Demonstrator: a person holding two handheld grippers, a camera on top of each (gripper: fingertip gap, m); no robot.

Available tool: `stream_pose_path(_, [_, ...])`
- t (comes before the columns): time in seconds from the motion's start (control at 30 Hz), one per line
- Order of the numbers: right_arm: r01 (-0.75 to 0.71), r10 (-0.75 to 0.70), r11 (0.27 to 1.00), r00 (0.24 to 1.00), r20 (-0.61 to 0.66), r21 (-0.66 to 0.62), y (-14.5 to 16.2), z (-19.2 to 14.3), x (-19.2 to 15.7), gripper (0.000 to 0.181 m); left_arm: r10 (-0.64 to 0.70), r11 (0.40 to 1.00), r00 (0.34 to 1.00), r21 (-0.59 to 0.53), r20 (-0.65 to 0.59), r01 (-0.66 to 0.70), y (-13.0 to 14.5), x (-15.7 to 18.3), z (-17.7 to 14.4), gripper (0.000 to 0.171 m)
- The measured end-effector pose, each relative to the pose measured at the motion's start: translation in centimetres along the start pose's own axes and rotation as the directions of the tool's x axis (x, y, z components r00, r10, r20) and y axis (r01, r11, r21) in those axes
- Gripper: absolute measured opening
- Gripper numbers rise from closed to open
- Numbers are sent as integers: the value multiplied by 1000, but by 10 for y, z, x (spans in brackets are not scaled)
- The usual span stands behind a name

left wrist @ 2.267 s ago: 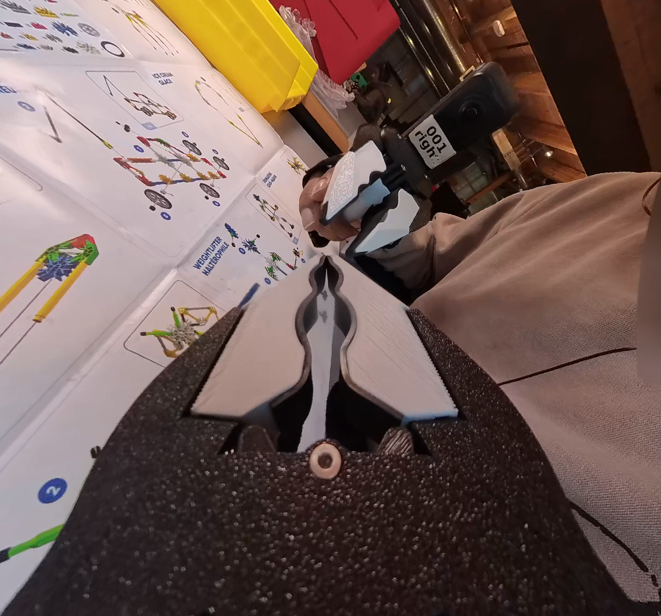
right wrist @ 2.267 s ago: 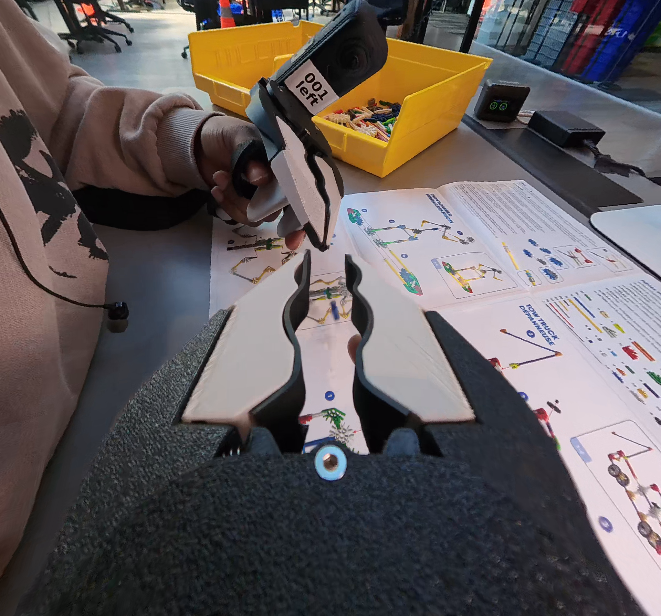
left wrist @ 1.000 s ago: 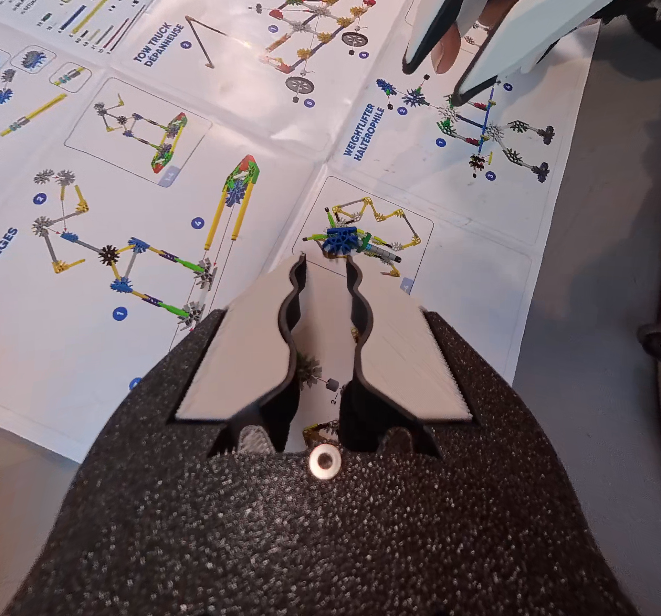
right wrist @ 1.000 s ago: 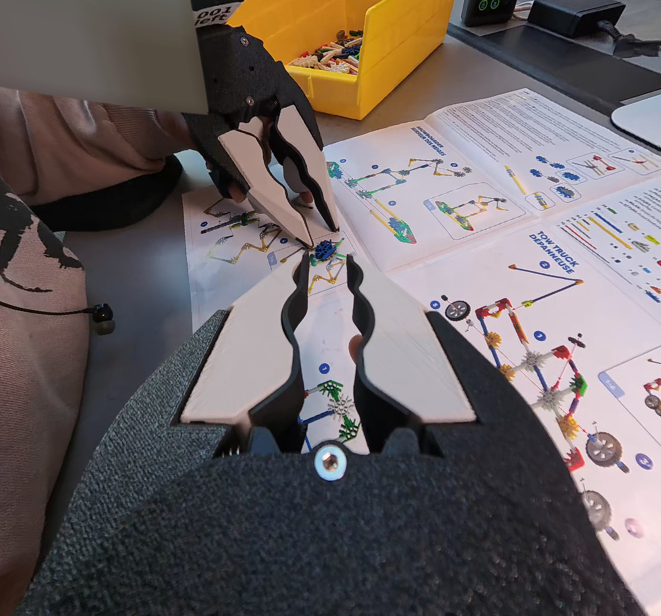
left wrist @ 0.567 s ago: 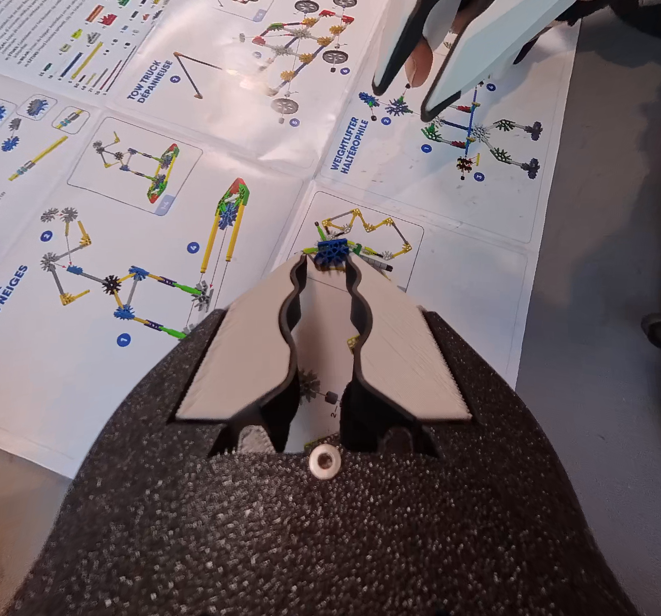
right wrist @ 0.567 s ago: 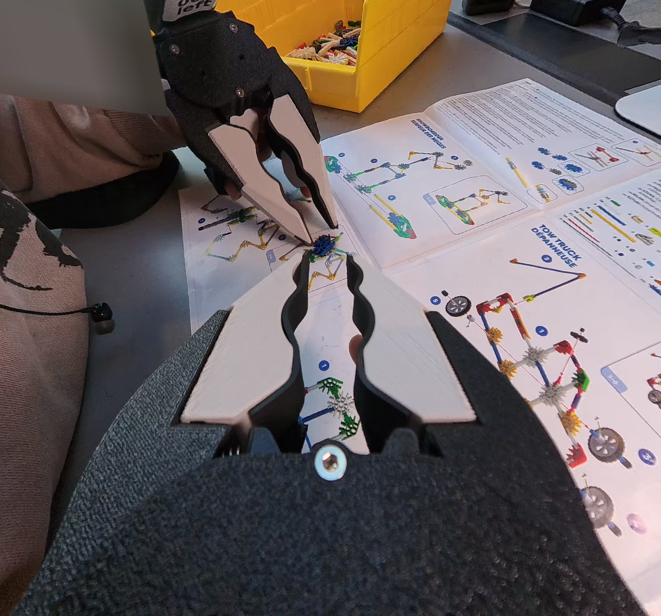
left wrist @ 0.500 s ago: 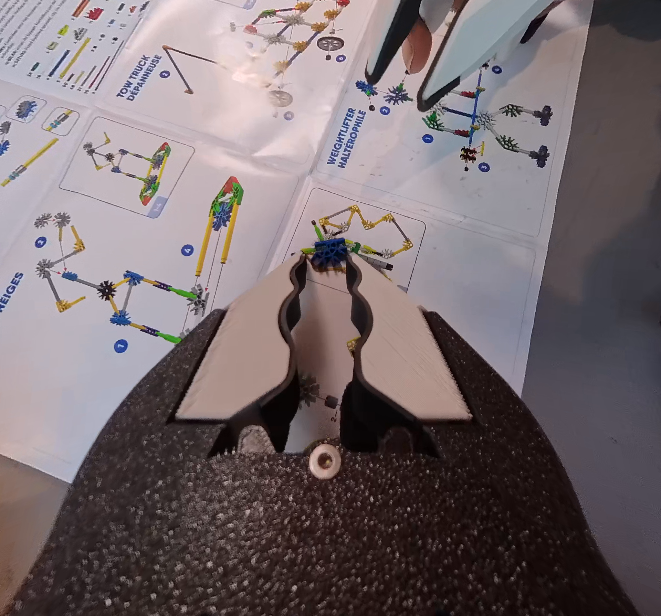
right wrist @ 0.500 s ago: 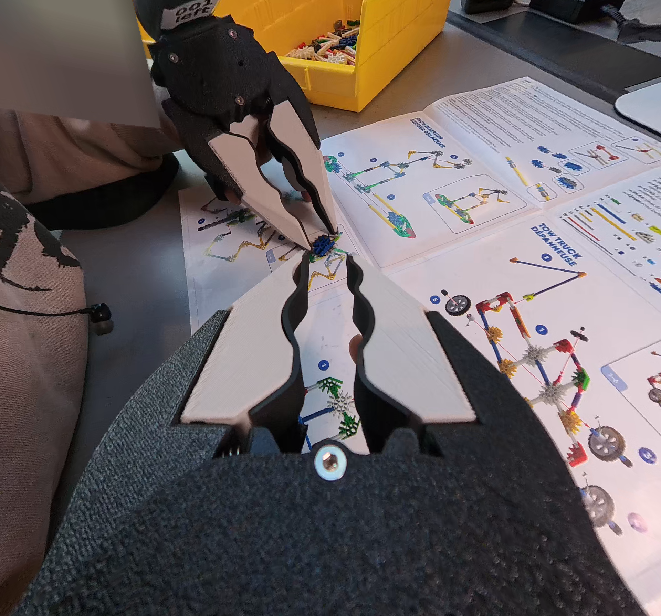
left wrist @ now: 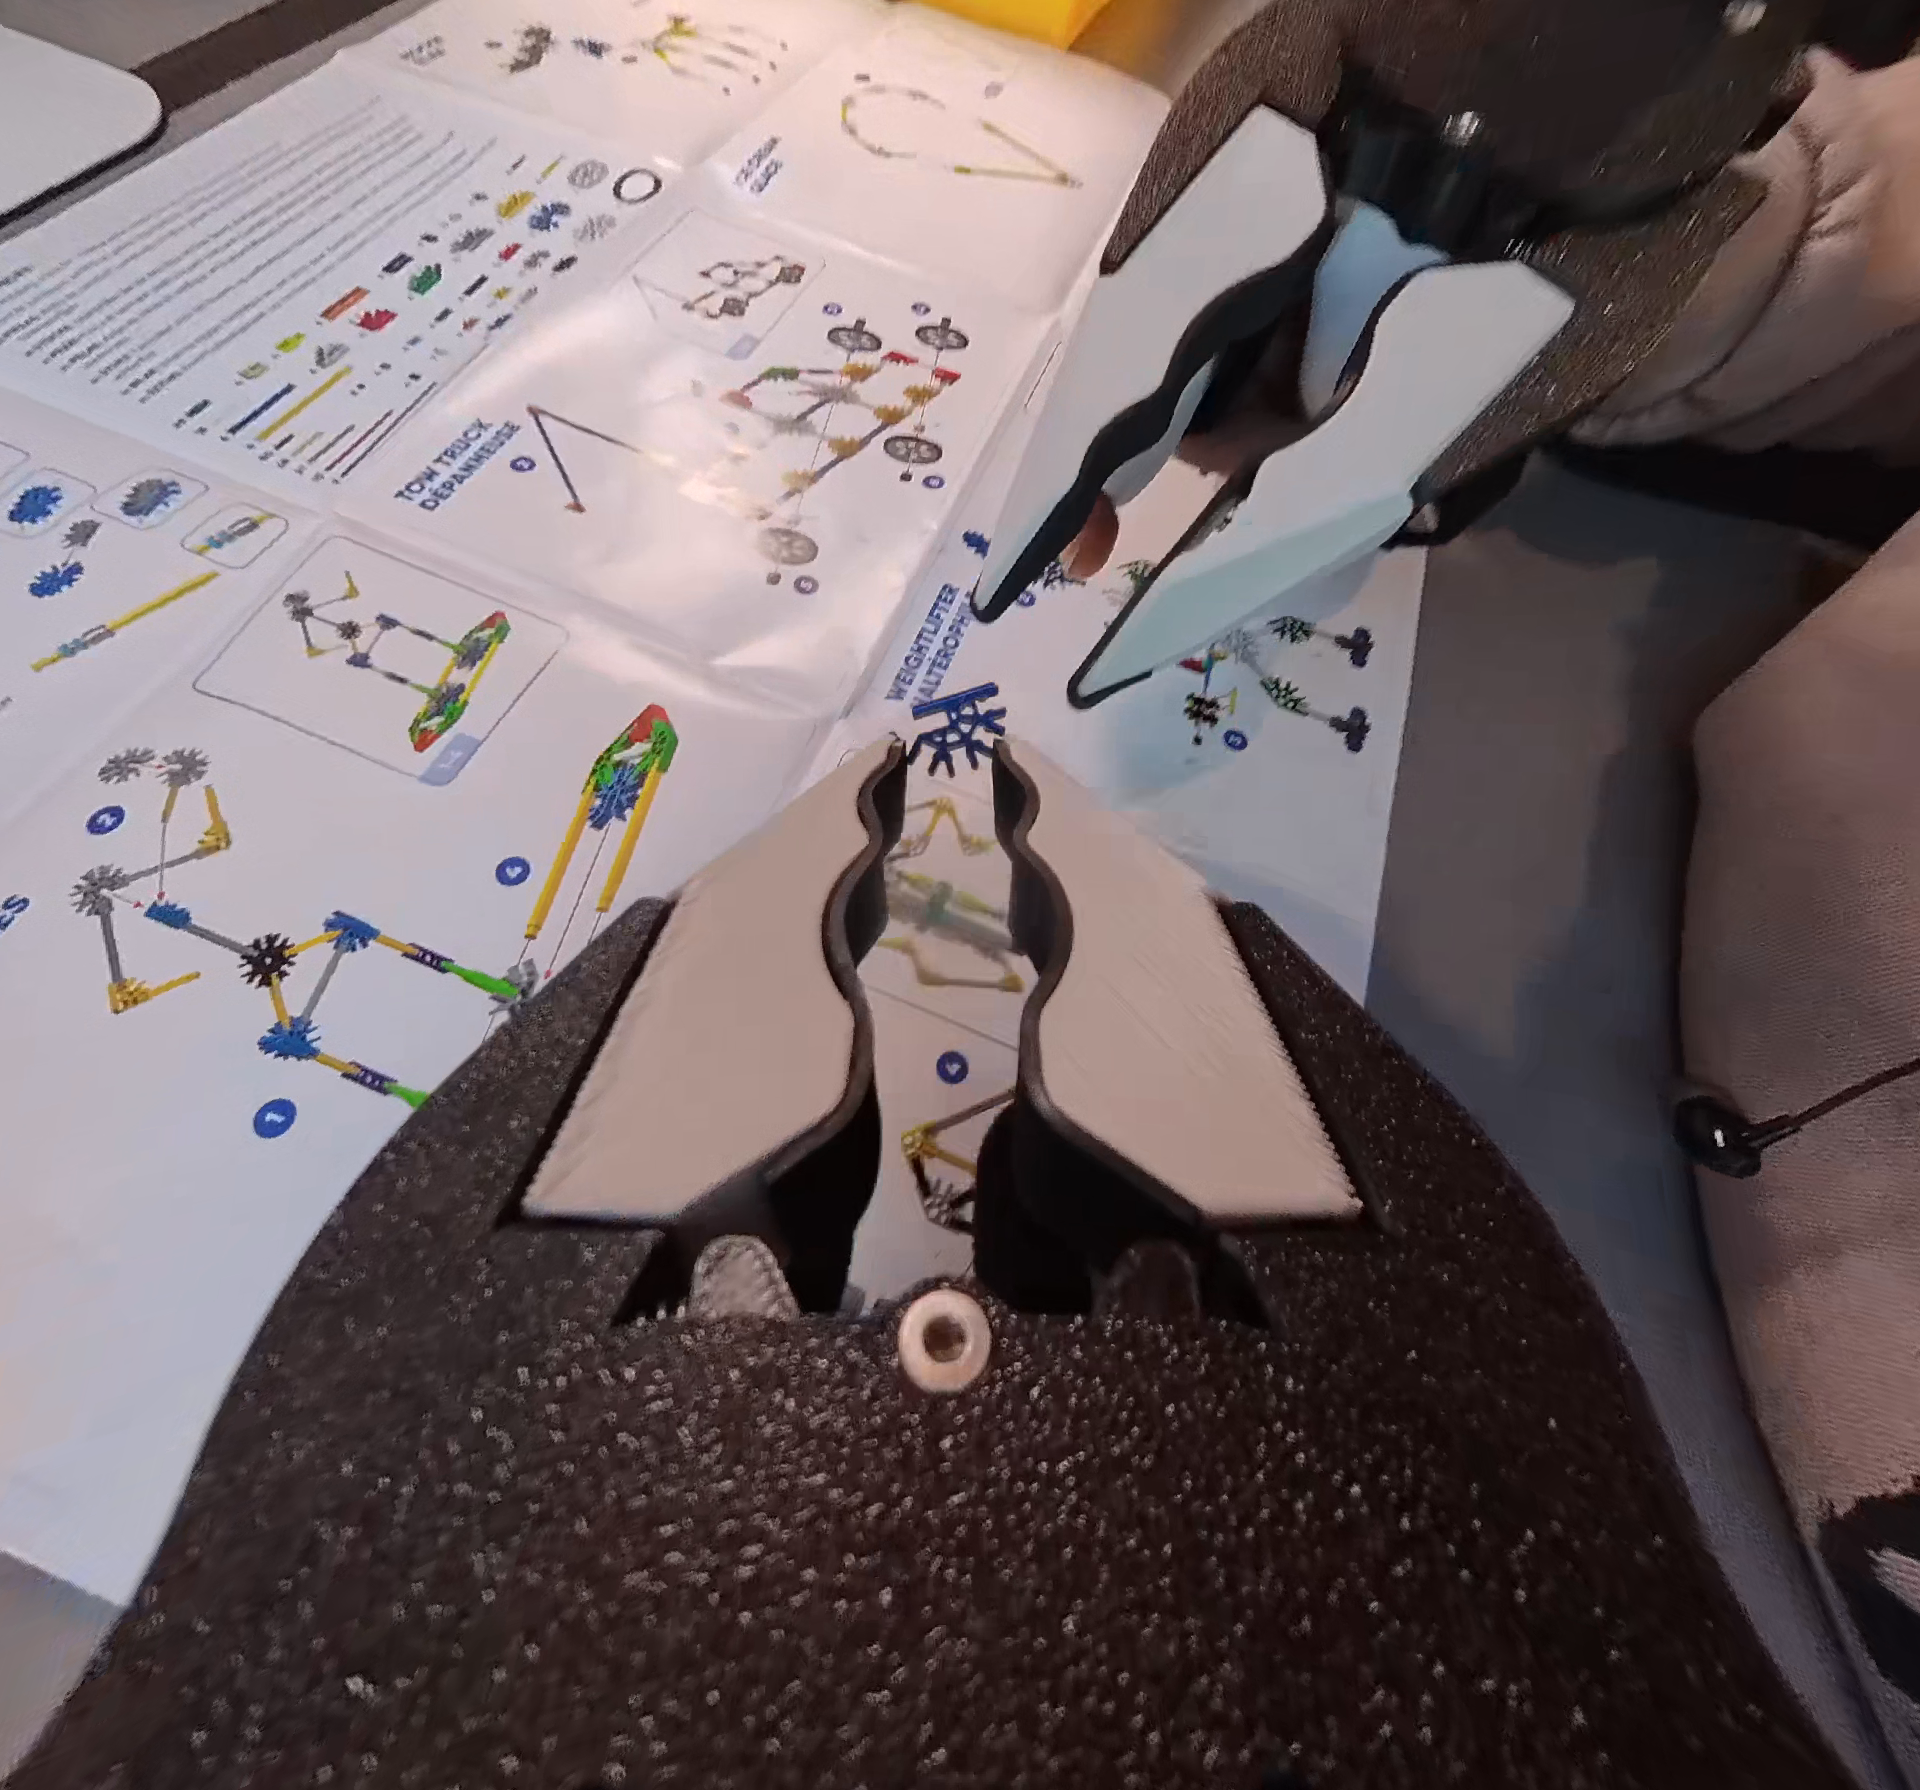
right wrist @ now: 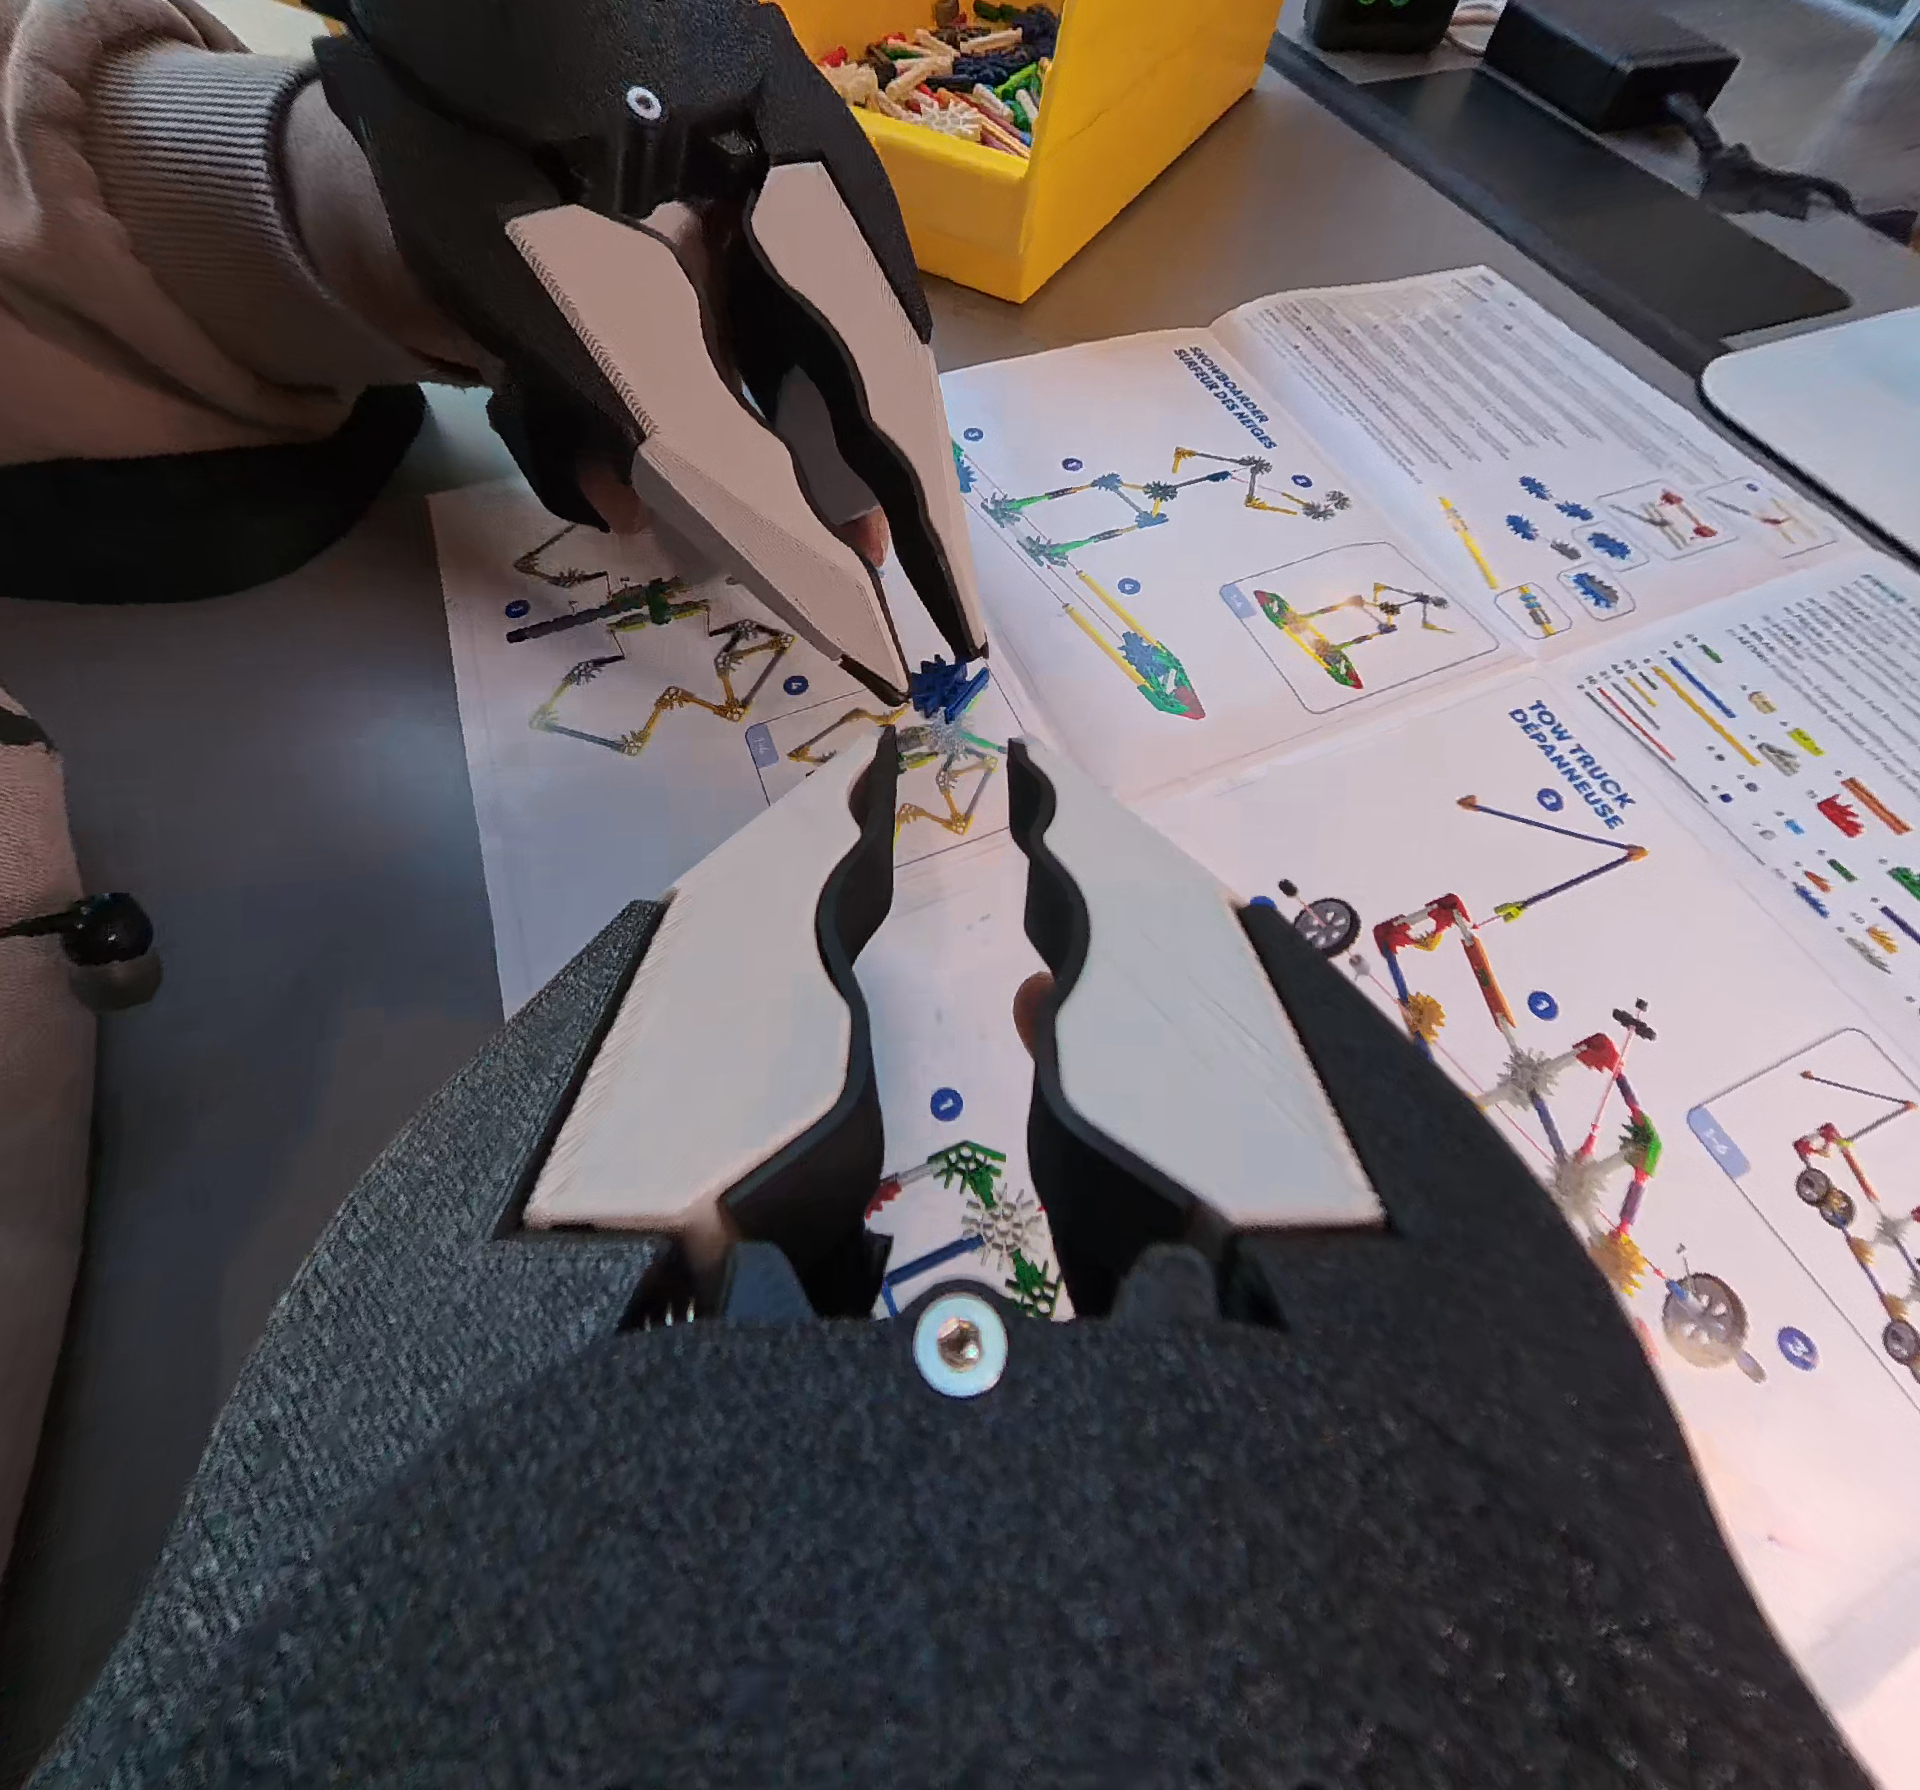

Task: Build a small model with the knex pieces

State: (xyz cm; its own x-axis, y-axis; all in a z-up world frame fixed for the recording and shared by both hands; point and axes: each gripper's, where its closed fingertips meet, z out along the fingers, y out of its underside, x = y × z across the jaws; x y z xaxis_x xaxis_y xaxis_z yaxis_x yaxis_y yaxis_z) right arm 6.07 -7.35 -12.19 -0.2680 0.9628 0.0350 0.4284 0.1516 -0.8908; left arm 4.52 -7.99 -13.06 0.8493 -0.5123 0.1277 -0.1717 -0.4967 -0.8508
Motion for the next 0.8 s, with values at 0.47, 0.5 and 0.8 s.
stream_pose_path(0.47, [-467, 421, 877, 860, 288, 115, -34, -9, -11, 9, 267, 940, 947, 165, 181, -297, -38, 12, -16, 16])
stream_pose_path(0.5, [-500, 451, 859, 841, 299, 109, -34, -9, -10, 7, 289, 932, 934, 162, 207, -325, -39, 11, -16, 16])
stream_pose_path(0.8, [-552, 501, 833, 777, 382, 32, -28, -16, -8, 2, 275, 944, 957, 164, 88, -286, -28, 22, -11, 13])
